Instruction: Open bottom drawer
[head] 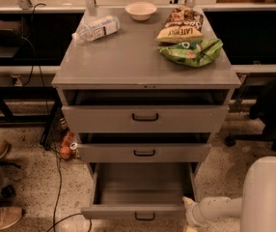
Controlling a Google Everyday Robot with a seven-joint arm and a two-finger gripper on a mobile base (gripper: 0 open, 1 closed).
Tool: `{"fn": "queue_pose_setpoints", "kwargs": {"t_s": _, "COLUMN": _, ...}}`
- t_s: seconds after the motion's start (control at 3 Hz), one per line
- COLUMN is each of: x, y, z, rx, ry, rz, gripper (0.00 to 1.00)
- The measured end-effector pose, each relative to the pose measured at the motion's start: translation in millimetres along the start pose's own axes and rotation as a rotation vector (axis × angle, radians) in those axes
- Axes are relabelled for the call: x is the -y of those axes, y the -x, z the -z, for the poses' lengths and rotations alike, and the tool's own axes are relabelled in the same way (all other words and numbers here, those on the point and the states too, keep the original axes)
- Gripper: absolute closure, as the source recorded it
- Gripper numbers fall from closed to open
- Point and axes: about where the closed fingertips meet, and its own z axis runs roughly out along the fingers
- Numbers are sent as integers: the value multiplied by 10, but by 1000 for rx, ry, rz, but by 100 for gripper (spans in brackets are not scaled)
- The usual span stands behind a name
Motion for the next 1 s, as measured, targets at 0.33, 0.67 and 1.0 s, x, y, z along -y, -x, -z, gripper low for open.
{"fn": "queue_pose_setpoints", "kwargs": {"t_s": 0.33, "x": 37, "y": -30, "z": -60, "rx": 11, "ry": 16, "rz": -16, "gripper": 16}}
{"fn": "queue_pose_setpoints", "kwargs": {"t_s": 0.67, "x": 78, "y": -84, "z": -120, "rx": 19, "ry": 34, "rz": -41, "gripper": 39}}
{"fn": "queue_pose_setpoints", "kwargs": {"t_s": 1.0, "x": 75, "y": -132, "z": -123, "rx": 16, "ry": 37, "rz": -59, "gripper": 63}}
